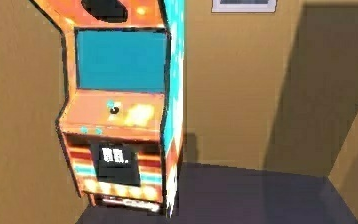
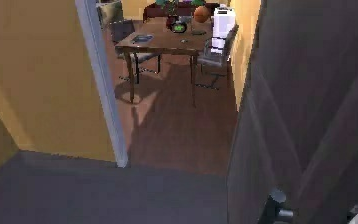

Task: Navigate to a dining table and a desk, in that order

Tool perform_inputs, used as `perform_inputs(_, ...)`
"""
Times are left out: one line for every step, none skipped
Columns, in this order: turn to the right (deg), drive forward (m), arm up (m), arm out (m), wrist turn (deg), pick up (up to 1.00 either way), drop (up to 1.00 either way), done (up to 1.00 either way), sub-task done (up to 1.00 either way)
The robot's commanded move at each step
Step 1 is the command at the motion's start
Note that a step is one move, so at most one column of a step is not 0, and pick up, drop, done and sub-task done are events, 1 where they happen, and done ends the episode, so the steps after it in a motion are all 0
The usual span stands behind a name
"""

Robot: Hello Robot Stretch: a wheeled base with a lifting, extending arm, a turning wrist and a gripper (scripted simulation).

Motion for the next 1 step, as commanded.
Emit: perform_inputs(45.0, 0.0, 0.0, 0.0, 0.0, 0.0, 0.0, 0.0, 0.0)
